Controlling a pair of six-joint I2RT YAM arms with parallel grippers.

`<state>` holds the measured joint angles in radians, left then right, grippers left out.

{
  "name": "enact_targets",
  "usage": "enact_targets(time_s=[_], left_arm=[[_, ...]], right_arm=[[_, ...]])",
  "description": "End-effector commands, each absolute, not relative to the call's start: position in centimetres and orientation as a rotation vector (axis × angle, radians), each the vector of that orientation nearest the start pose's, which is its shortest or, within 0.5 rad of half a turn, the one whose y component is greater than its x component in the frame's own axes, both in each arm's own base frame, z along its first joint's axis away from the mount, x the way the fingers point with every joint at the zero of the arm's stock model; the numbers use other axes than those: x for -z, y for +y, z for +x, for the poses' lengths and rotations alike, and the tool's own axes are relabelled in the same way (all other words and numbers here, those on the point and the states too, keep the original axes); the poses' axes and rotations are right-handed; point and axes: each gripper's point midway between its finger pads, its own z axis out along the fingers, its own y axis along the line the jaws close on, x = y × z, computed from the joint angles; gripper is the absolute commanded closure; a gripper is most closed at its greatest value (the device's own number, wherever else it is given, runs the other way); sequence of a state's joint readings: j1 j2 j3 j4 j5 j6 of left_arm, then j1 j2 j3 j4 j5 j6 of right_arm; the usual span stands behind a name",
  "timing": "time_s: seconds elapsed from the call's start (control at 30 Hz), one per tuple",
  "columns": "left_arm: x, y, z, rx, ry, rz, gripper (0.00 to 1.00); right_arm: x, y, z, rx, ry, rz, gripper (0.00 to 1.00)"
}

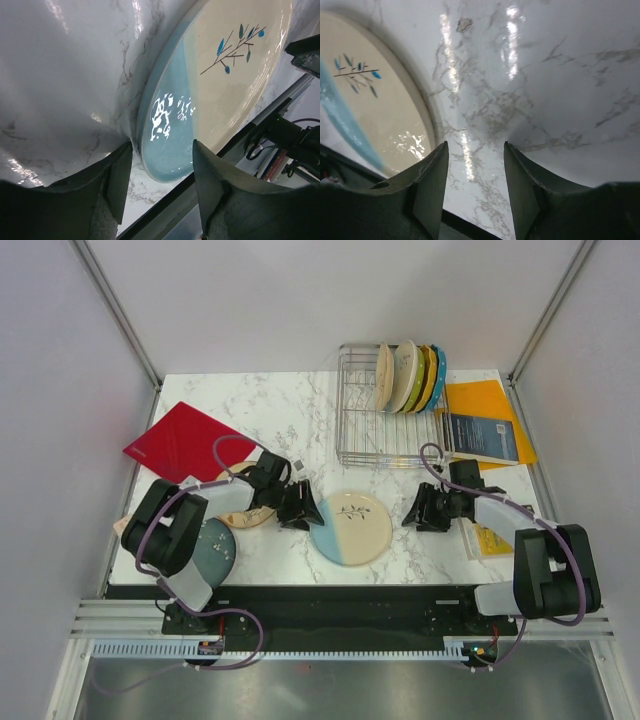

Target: Load the plates into the dish rack

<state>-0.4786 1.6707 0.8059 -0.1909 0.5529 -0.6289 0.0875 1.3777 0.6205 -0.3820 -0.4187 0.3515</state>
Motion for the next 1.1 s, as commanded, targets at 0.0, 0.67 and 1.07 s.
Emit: enact_targets(time_s=[0.0, 0.67, 1.07], left_arm=[[-1.5, -25.6, 23.1, 1.063, 2.856, -0.043, 0.44], [-0.4, -27.0, 21.7, 1.157, 2.906, -0.04, 0.98], [-3.0, -26.8, 23.4, 1.081, 2.839, 0.044, 0.5]], right_arm=[[-2.6, 14.0, 22.2, -1.031, 2.697, 0.319, 0.44], [1.4, 17.3, 21.5, -1.22, 2.72, 0.363, 0.5], [-6.8, 17.4, 23.6, -1.195, 2.484, 0.036, 1.0]])
